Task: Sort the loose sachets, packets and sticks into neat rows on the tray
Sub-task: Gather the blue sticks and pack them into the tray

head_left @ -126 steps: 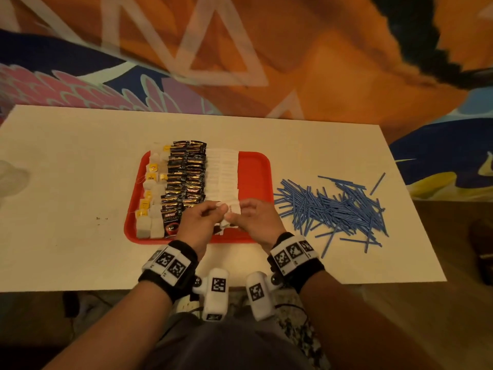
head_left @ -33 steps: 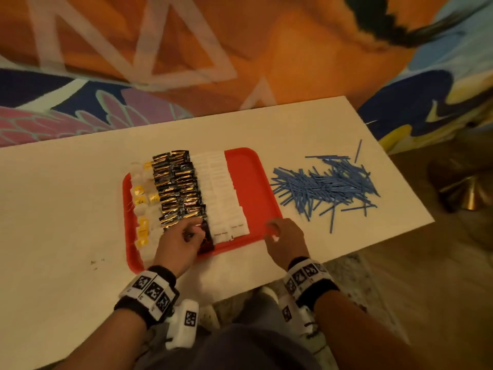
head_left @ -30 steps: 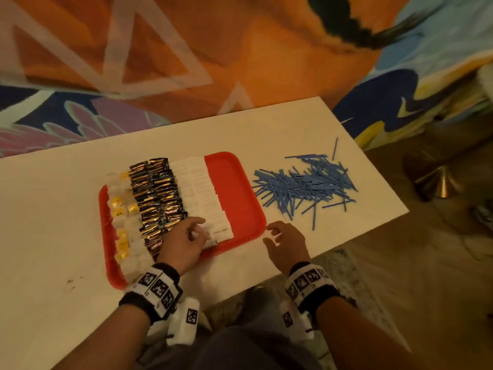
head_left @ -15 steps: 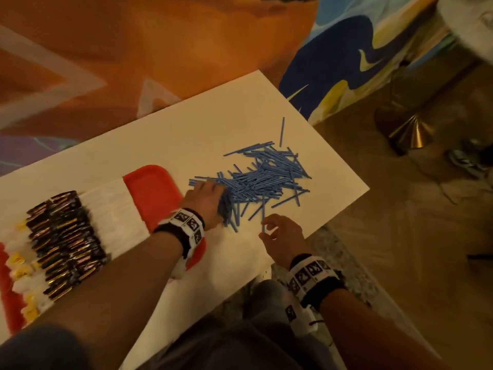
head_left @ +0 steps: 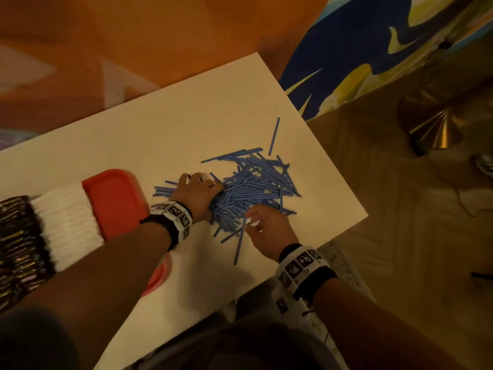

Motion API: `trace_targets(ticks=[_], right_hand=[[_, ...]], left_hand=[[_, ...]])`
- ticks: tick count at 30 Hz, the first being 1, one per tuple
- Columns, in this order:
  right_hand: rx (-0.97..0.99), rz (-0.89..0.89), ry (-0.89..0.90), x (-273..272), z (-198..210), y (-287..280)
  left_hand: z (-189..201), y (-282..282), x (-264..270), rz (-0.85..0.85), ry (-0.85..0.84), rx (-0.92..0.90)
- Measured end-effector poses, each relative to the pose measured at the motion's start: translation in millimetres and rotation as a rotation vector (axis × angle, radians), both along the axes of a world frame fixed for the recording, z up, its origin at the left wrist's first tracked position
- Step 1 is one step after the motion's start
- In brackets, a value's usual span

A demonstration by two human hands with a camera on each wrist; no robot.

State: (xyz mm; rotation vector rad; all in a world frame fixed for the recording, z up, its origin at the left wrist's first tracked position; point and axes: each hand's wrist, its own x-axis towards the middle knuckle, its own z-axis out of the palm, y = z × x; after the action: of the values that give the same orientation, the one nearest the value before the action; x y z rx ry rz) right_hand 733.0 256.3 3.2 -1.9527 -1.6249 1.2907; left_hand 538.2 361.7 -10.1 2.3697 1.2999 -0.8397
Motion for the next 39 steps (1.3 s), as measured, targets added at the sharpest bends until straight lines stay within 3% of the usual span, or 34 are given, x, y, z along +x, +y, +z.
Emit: trace_targets(ticks=[21, 33, 39], right_hand=[[-0.017, 0.021, 0.066, 14, -9, 27], [-0.036, 0.095, 0.058, 6, -23, 32], [-0.028, 0.12, 0.021, 4, -27, 35]], left_hand=[[5, 1, 3, -0.175, 0.103, 0.094], [7, -5, -15, -0.11, 0.06, 0.126], [-5, -13, -26, -0.062, 0.045, 0.003]])
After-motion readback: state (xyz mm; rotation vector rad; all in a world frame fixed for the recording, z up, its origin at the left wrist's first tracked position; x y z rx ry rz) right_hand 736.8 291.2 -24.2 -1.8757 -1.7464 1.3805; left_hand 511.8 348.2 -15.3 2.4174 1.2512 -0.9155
